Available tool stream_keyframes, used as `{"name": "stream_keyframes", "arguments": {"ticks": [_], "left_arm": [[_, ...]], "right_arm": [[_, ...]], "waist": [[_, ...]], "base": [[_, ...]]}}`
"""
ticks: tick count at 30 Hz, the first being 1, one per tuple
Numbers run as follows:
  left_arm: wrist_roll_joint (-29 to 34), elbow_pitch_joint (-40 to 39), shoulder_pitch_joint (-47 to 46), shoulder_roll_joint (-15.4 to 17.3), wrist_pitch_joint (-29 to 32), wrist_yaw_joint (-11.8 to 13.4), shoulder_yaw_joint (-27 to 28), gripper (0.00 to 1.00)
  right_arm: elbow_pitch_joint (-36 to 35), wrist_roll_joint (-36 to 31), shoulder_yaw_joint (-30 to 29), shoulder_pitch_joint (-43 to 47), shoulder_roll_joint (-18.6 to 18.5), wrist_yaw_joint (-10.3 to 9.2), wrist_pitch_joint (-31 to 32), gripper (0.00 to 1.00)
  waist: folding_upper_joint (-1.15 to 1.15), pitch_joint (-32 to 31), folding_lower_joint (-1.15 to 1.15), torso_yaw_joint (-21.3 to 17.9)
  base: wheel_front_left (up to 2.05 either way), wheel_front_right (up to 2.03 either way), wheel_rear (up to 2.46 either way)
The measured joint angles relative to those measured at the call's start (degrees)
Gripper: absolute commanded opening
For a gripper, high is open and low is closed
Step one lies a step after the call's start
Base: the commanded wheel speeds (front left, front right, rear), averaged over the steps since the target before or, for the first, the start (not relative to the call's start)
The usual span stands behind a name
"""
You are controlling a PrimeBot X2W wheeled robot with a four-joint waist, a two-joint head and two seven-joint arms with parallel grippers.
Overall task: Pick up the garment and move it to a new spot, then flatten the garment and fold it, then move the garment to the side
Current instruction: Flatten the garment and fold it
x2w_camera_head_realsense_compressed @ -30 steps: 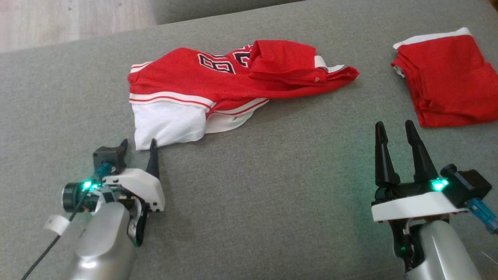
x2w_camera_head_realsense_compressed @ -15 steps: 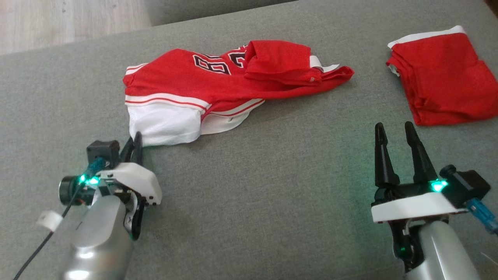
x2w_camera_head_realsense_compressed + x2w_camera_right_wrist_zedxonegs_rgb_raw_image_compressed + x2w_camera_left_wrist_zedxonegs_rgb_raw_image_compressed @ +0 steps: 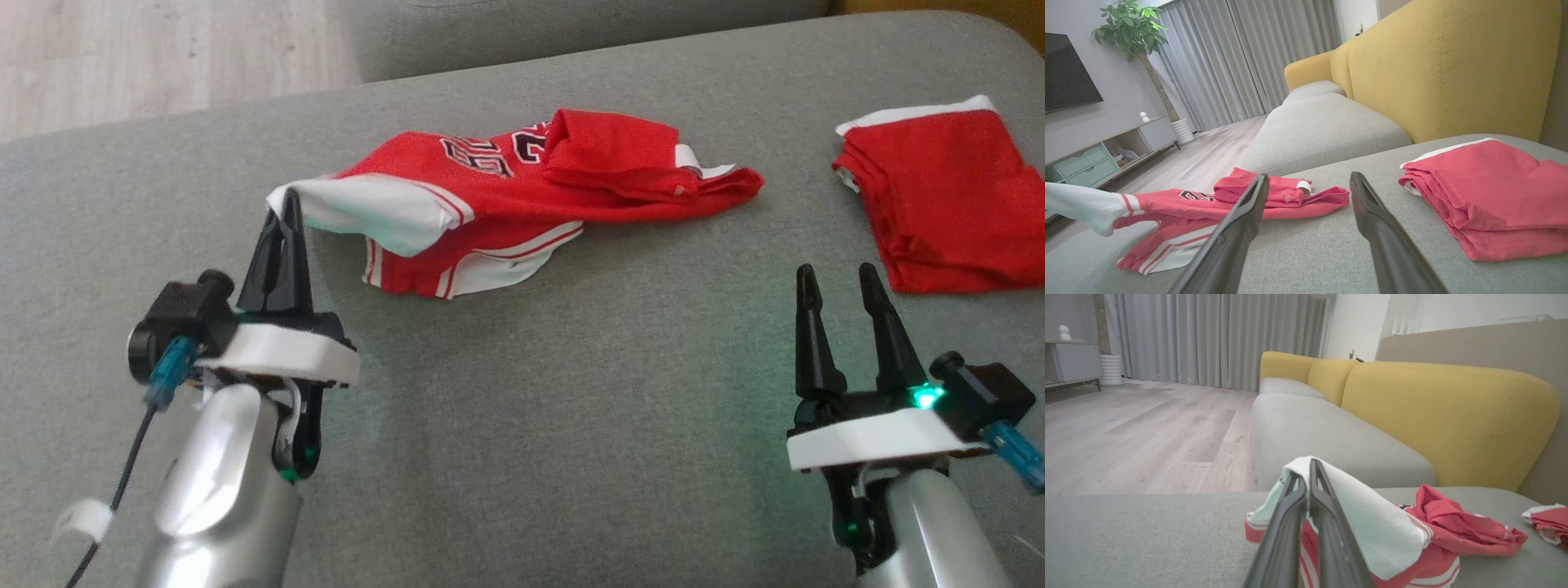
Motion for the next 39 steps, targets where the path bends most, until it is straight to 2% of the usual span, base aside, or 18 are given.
{"name": "stream_keyframes", "arguments": {"ticks": [4,8,14,20,29,34,39], "left_arm": [[0.66,-6.92,3.62,-0.66,-0.16,0.33,1.18,0.0],[1.23,-9.43,5.8,-1.42,-0.16,0.32,1.25,0.0],[1.49,-9.75,8.34,-1.97,-0.14,-0.25,-1.49,0.0],[1.51,-9.12,8.3,-2.32,0.14,-0.43,-3.12,0.0],[1.51,-8.62,7.98,-2.6,0.11,-0.19,-3.56,0.0],[1.49,-8.5,7.42,-2.76,0.1,-0.18,-4.11,0.0],[1.48,-8.34,5.88,-3.05,0.09,-0.18,-5.13,0.0]], "right_arm": [[0.32,0.0,-0.37,0.04,0.0,0.0,0.0,1.0],[1.03,-0.22,-0.46,0.05,0.0,0.0,0.0,1.0],[4.14,-3.21,-0.01,-0.81,0.0,0.0,0.04,1.0],[7.98,-7.1,0.82,-8.22,-0.01,0.0,2.72,1.0],[19.67,-11.17,-1.83,-15.73,-0.04,0.0,6.16,1.0],[27.29,-10.77,-2.68,-22.82,-0.09,0.0,6.16,1.0],[34.27,-13.33,-3.76,-28.03,-0.13,0.0,6.67,1.0]], "waist": [[0.0,-0.54,0.0,1.14],[0.0,-0.73,0.0,2.08],[0.0,-0.31,0.0,4.29],[0.0,0.96,0.0,5.55],[0.0,2.86,0.0,6.93],[0.0,4.4,0.01,7.68],[0.0,5.88,0.01,8.6]], "base": [[0.0,0.0,0.0],[0.0,0.0,0.0],[0.0,0.0,0.0],[0.0,0.0,0.0],[0.0,0.0,0.0],[0.0,0.0,0.0],[0.0,0.0,0.0]]}}
